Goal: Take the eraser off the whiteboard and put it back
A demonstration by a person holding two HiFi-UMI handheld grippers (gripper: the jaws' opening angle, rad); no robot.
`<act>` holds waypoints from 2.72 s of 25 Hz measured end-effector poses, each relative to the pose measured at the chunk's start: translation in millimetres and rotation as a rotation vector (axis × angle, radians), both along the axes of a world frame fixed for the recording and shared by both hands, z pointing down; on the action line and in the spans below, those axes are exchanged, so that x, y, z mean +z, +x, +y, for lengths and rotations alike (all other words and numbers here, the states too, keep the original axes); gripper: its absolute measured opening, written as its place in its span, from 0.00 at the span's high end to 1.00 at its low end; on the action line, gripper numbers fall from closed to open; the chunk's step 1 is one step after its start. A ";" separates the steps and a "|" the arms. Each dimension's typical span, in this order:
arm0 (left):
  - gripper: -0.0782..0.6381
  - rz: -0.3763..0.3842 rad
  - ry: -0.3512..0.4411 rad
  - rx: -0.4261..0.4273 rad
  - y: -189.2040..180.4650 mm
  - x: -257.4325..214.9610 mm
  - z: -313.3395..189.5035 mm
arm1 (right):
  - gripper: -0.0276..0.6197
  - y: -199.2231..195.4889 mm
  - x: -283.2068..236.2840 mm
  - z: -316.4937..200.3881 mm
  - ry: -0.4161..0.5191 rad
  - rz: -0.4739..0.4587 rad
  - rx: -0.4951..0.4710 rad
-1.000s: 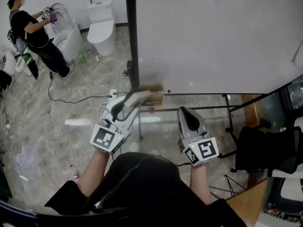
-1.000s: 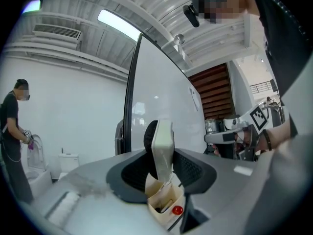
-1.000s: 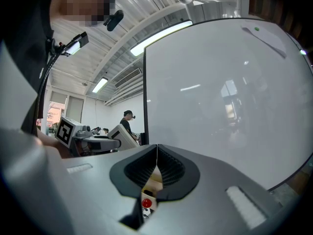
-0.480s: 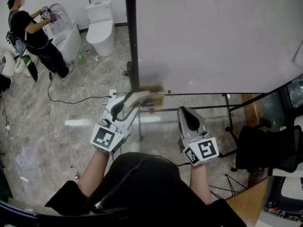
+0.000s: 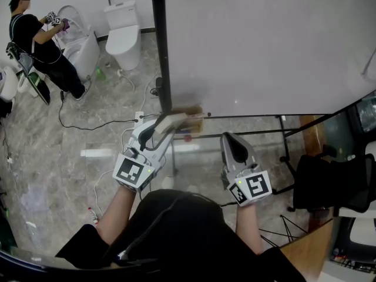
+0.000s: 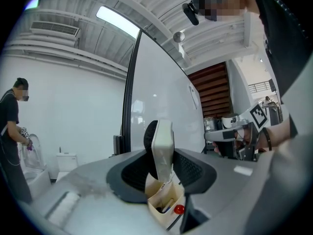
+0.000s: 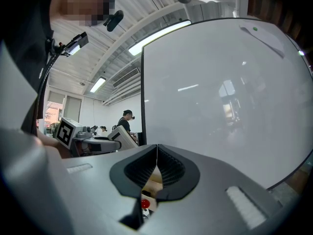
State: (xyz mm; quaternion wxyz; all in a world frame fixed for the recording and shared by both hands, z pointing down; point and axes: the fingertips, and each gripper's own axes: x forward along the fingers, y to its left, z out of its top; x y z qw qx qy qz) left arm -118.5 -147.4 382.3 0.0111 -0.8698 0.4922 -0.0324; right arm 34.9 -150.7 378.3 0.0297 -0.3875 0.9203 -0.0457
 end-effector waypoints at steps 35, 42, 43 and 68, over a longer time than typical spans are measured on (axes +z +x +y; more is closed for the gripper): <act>0.67 -0.384 -0.057 0.273 58.0 56.5 -21.2 | 0.94 33.8 11.4 5.1 -0.029 -0.012 0.102; 0.67 -0.403 -0.087 0.316 67.0 70.7 -29.4 | 0.94 46.2 15.7 3.7 -0.038 -0.014 0.140; 0.67 -0.411 -0.090 0.322 68.6 72.4 -30.7 | 0.94 47.7 16.5 3.2 -0.040 -0.015 0.144; 0.67 -0.642 -0.235 0.363 77.6 136.8 -45.0 | 0.94 64.0 25.5 -3.6 -0.058 -0.027 0.182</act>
